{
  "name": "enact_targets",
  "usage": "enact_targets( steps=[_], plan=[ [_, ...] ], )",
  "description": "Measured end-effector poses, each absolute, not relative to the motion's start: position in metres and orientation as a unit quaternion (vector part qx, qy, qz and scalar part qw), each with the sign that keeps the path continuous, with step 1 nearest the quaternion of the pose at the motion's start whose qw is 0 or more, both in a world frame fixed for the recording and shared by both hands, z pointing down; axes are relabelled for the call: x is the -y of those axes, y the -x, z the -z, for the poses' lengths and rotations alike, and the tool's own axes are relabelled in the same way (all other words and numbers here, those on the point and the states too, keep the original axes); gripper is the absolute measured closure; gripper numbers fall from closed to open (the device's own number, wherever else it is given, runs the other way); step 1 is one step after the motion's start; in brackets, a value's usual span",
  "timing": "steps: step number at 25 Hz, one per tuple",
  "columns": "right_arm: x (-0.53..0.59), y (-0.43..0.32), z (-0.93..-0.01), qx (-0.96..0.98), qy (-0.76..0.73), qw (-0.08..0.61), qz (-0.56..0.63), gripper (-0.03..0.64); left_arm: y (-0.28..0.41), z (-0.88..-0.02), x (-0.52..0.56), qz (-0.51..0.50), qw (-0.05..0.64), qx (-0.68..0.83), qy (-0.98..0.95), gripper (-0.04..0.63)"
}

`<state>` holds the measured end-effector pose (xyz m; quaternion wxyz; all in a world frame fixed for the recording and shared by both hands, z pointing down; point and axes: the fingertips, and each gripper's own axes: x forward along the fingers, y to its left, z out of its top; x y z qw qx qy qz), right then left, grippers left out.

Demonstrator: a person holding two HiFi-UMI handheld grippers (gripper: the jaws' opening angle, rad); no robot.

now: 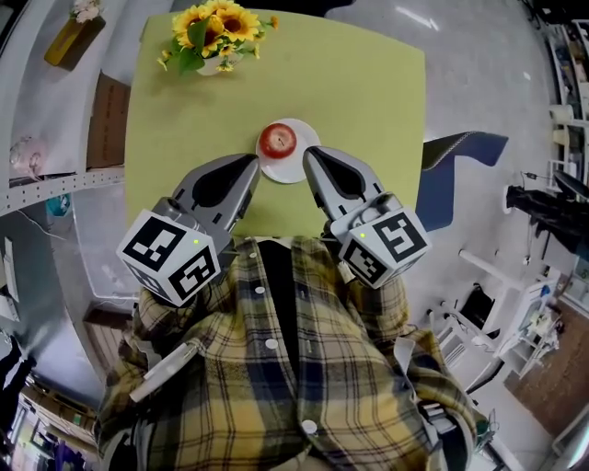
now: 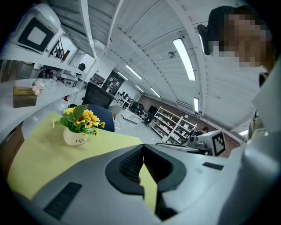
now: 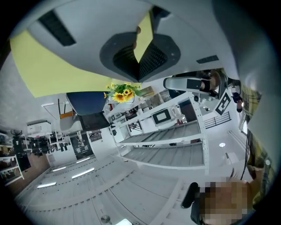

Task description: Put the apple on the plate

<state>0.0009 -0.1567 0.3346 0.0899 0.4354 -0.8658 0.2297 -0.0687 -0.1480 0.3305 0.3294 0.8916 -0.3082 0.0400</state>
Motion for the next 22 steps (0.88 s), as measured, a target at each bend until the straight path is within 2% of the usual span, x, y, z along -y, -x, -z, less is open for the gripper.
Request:
enact_targets(
  steps=[22],
  plan=[
    [0.1520, 0.0070, -0.3386, 0.876, -0.408, 0.092, -0.240, 0.620, 0.0693, -0.3334, 0.1390, -0.040, 0.328, 0.315, -0.890, 0.588]
  ],
)
